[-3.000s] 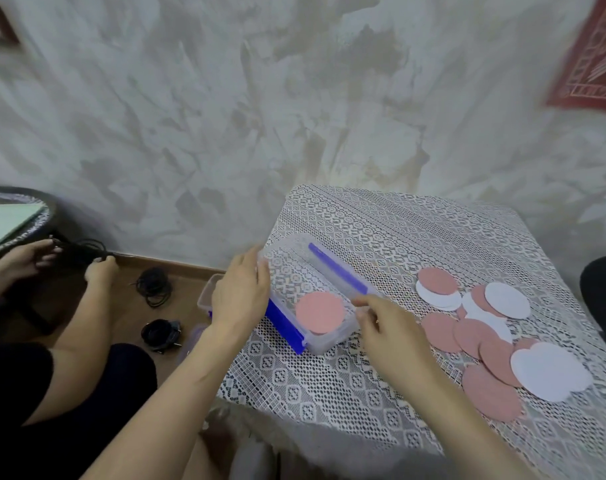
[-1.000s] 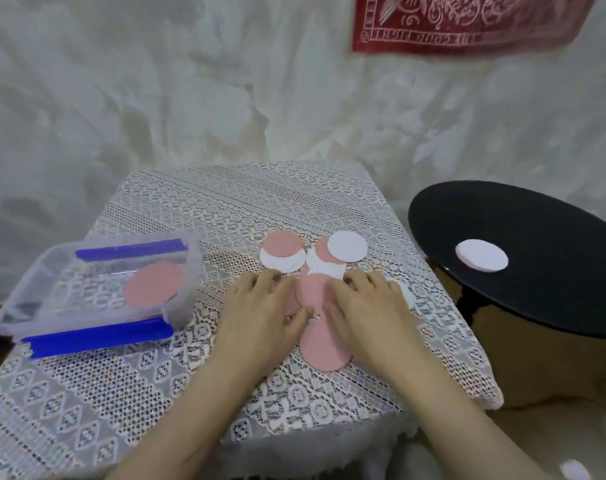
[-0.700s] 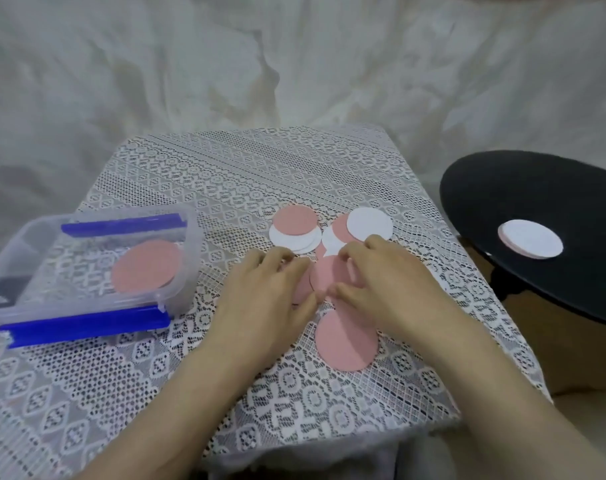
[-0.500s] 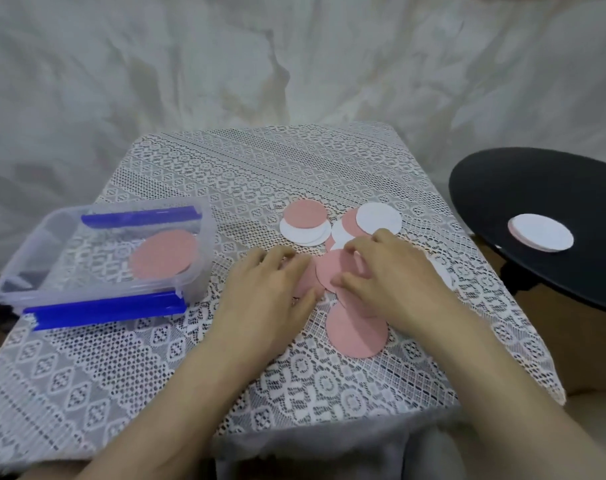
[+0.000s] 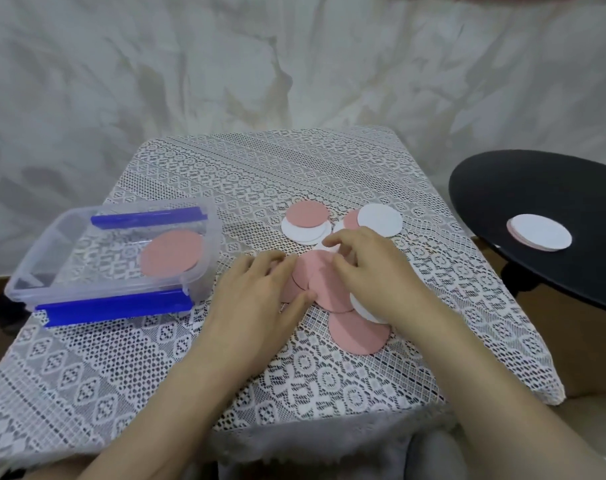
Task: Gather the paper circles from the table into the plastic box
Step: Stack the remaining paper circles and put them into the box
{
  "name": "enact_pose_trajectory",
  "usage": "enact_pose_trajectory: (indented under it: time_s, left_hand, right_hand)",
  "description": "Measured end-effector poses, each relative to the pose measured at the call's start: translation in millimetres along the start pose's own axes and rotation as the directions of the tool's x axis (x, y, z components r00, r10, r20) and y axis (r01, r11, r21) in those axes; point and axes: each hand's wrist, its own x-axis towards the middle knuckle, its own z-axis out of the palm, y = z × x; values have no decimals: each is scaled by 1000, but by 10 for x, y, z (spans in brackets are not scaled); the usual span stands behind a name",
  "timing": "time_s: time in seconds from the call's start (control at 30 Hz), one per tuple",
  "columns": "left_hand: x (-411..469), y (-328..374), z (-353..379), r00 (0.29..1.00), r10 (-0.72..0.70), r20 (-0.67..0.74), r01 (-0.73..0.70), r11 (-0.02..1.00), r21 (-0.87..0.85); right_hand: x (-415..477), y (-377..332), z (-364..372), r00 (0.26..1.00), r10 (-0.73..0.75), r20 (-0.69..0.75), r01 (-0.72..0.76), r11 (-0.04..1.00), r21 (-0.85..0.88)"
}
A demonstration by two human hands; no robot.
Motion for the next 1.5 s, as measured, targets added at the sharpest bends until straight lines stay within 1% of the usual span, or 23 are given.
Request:
enact_pose_trajectory:
  time_s: [0.03, 0.1, 0.17, 0.27, 0.33, 0.47, 0.57, 0.67, 0.77, 0.83, 1.0, 1.07, 1.1, 1.13, 1.23, 1.3, 1.37, 1.43, 1.5]
  left_hand:
    - [17, -3, -6, 1000, 9, 3, -9, 1000, -5]
    - [44, 17, -19, 1000, 24, 7, -24, 1000, -11]
    - [48, 62, -31, 999, 34, 9, -34, 999, -31]
    - [29, 139, 1, 999, 41, 34, -40, 998, -41]
    - [13, 182, 26, 998, 41, 43, -40, 998, -40]
    - [-15, 245, 43, 998, 28, 57, -27, 1000, -15]
    - [-13, 275, 40, 999, 13, 46, -13, 1000, -5]
    - [19, 275, 34, 1000, -4, 22, 4, 1000, -3]
    - [59, 231, 48, 1000, -21, 7, 21, 1000, -21]
    - [88, 192, 57, 1000, -17, -7, 16, 998, -64]
    - [165, 132, 57, 996, -12, -87, -7, 978, -210]
    - [190, 122, 36, 994, 2, -106, -31, 960, -279]
    - [196, 124, 16, 994, 9, -104, -42, 948, -315]
    - [198, 127, 0, 995, 13, -98, -47, 934, -354]
    - [180, 136, -20, 997, -15, -80, -25, 878, -479]
    - [167, 125, -23, 996, -45, -74, -2, 843, -538]
    - [148, 114, -24, 996, -67, -51, 27, 826, -563]
    - [120, 108, -37, 996, -86, -29, 55, 828, -558]
    - [79, 97, -51, 994, -111, -18, 82, 823, -563]
  right_hand:
    - [1, 33, -40, 1000, -1, -19, 2, 999, 54]
    - [-17, 114, -143, 998, 9, -66, -2, 995, 96]
    - [-66, 202, -234, 996, 44, -84, -39, 998, 55]
    - [-220, 305, -346, 992, 96, -79, -100, 993, -59]
    - [-337, 350, -388, 993, 110, -49, -115, 989, -96]
    - [-508, 378, -384, 990, 117, 73, -110, 989, -98]
    - [-538, 364, -364, 990, 116, 76, -108, 988, -108]
    - [-498, 321, -351, 992, 116, 54, -114, 993, -41]
    - [-400, 309, -334, 996, 81, 25, -81, 997, -10]
    - [-310, 327, -317, 997, 76, 20, -77, 996, 39]
    - [-127, 342, -296, 997, 72, -11, -67, 970, 233]
    - [-81, 288, -267, 996, 55, 67, -77, 912, 402]
    - [-69, 262, -246, 992, 29, 119, -81, 882, 465]
    - [-61, 243, -227, 988, 0, 157, -78, 868, 490]
    - [-55, 203, -185, 977, -36, 210, -73, 868, 490]
    - [-61, 185, -187, 975, -28, 221, -90, 858, 506]
    - [-95, 187, -195, 978, -19, 205, -83, 874, 478]
    - [-137, 238, -216, 992, -1, 124, -44, 930, 364]
    - [-193, 308, -290, 999, 35, 27, -40, 985, 167]
